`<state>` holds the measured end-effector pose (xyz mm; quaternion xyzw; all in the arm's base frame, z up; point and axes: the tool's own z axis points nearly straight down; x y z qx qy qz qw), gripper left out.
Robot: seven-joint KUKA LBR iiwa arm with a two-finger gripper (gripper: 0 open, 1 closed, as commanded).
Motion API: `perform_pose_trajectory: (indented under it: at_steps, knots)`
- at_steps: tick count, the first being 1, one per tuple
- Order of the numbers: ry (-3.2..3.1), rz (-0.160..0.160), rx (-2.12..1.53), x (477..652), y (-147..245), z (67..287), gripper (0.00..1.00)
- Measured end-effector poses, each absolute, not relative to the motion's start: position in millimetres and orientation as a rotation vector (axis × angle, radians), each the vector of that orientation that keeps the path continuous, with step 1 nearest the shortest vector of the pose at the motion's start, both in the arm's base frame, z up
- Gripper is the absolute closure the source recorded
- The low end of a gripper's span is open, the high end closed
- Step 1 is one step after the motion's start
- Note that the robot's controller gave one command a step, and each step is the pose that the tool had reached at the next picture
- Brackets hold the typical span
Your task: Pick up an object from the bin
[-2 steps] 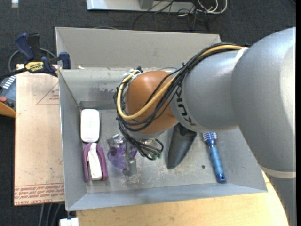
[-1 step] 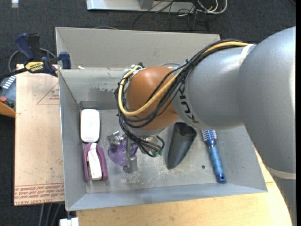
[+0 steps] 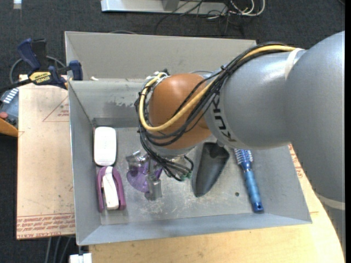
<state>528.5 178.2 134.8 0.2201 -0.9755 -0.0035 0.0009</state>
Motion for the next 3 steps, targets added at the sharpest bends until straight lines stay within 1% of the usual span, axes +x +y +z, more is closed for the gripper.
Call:
perform_pose_trajectory:
  at_steps: [1, 3]
  knots:
    - [-3.064, -0.011, 0.691, 528.7, 178, 149, 1.0]
    - [-3.066, -0.012, 0.692, 529.2, 179, 170, 1.0]
